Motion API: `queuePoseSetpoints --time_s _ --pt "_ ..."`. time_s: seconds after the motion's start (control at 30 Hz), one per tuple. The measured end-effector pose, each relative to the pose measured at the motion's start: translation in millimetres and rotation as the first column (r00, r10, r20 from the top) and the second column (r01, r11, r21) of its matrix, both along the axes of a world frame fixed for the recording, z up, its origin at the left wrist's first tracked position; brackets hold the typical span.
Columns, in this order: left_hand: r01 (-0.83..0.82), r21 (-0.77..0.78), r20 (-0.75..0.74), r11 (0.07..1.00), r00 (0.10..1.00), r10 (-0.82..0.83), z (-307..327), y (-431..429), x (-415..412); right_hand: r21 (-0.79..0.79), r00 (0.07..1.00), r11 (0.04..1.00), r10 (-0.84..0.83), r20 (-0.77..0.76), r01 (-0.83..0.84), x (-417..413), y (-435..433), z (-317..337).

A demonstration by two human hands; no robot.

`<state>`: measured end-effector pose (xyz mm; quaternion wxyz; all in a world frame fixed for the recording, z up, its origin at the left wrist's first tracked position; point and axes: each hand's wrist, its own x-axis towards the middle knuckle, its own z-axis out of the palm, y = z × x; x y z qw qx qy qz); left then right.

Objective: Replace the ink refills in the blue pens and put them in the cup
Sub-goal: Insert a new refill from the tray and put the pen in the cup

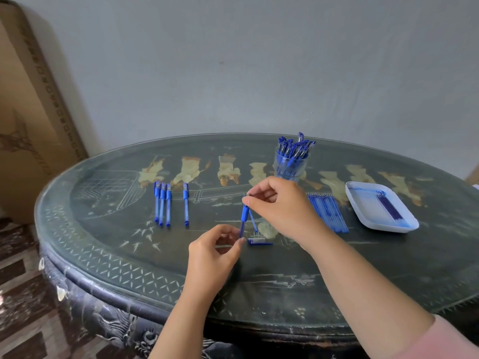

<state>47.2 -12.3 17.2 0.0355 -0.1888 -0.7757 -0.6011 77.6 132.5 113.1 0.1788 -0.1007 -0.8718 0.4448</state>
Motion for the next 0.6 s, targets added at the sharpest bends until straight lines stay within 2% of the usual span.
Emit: queuePoseSetpoints --time_s 0.13,0.23,0.33,0.5,0.6 --pt "-0.022 0.014 -0.003 1.000 1.000 0.022 -1 1 -1 -0.016 1.000 1.000 -0.016 -0.006 0.016 1 -4 -2" --pt "-0.033 0.024 -0.001 0.999 0.999 0.033 -1 0 -1 -0.073 0.998 0.996 0.051 0.037 -0.048 3 -4 -2" --pt "-0.030 0.028 0.003 0.999 1.000 0.030 0 -1 -1 -0.073 0.995 0.993 0.099 0.013 -0.098 4 -5 -4" --pt "-0.031 0.030 0.003 0.999 1.000 0.031 1 -1 -1 -0.096 0.999 0.995 0.000 -0.037 -0.004 -1 -12 -10" --pt "-0.037 0.043 0.005 0.998 0.999 0.037 1 -1 0 -0.123 0.999 0.992 0.011 -0.033 -0.015 -1 -14 -9"
